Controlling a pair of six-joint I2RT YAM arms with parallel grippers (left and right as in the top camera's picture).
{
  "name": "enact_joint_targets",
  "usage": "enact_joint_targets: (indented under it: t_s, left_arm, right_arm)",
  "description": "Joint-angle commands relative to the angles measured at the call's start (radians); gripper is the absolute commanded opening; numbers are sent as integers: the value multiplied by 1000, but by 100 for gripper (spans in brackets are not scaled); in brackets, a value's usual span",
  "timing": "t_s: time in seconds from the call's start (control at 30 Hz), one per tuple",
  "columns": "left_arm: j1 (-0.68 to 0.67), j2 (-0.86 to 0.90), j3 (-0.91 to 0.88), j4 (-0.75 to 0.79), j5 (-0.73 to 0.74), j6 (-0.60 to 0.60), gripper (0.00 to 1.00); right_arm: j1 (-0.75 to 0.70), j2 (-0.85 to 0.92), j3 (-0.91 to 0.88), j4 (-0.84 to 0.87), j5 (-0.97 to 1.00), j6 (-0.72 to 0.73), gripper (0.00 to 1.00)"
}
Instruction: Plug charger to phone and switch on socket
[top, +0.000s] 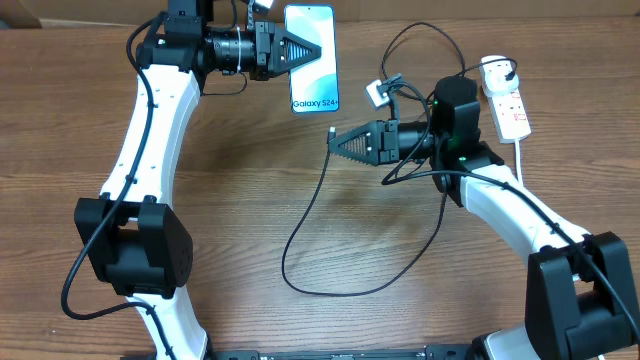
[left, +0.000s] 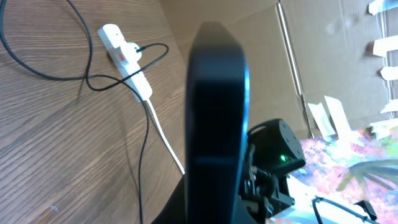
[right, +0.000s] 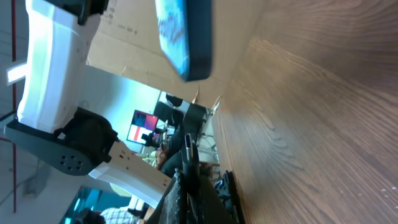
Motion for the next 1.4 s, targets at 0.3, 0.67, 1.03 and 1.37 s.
enact_joint_targets:
  t_s: [0.3,0.67,1.03,1.37]
  left_arm:
    - [18,-54,10,-100,-499,29,4]
    - [16,-54,10,-213,-714,29,4]
    - [16,-54,10,-220,-714,29,4]
    - [16,-54,10,-221,-714,29,4]
  right_arm:
    - [5,-21,18,-541,669,-72,4]
    - [6,-16,15,-919,1427,52,4]
    - [6,125,-2,-892,1479,147,4]
    - [4,146,-1,-882,1466,146,19]
